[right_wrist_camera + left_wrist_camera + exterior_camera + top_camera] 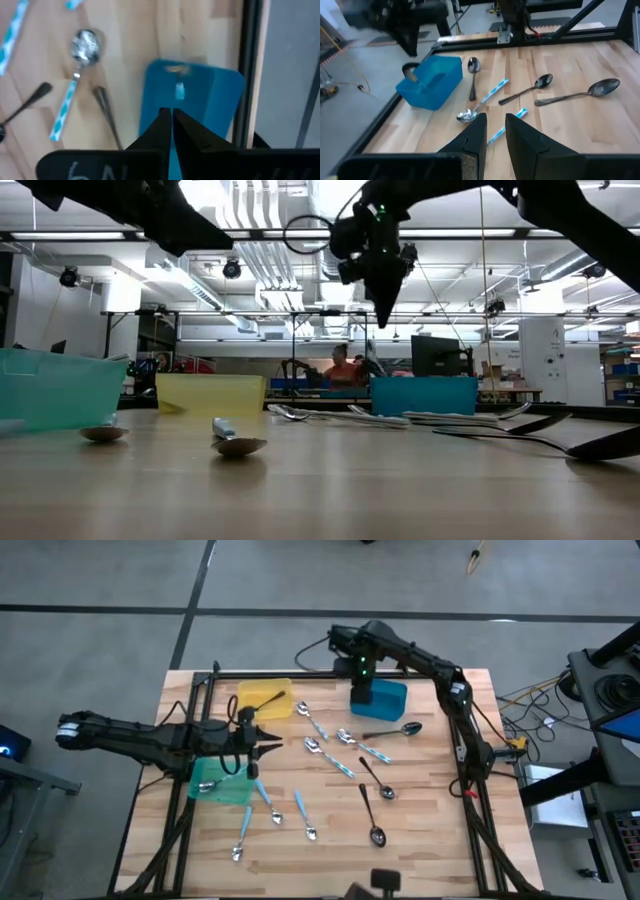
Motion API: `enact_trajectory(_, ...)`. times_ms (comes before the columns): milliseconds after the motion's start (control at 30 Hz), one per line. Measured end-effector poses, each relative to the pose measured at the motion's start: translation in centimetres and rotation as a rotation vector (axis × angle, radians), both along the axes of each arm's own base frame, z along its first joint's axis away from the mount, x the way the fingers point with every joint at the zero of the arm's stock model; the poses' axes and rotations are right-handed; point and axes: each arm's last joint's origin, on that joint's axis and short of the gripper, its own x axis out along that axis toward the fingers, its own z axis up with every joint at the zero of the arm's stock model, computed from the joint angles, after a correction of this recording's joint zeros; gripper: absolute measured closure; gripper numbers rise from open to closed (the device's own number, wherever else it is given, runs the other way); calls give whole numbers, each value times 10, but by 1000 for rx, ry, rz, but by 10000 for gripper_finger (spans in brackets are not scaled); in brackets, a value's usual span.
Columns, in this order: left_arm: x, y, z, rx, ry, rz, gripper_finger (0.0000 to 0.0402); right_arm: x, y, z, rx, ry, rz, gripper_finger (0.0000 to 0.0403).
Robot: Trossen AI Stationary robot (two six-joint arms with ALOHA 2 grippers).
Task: Sort silverware by color (type)
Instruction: Put the blue patterned spoon into the green bin
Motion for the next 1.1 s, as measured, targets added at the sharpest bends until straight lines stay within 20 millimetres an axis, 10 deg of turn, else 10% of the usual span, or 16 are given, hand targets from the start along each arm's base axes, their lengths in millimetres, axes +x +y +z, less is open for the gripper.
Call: enact_trajectory(1100,2,0,28,180,-1,-43,349,-13,-30,-39,33,35,-124,394)
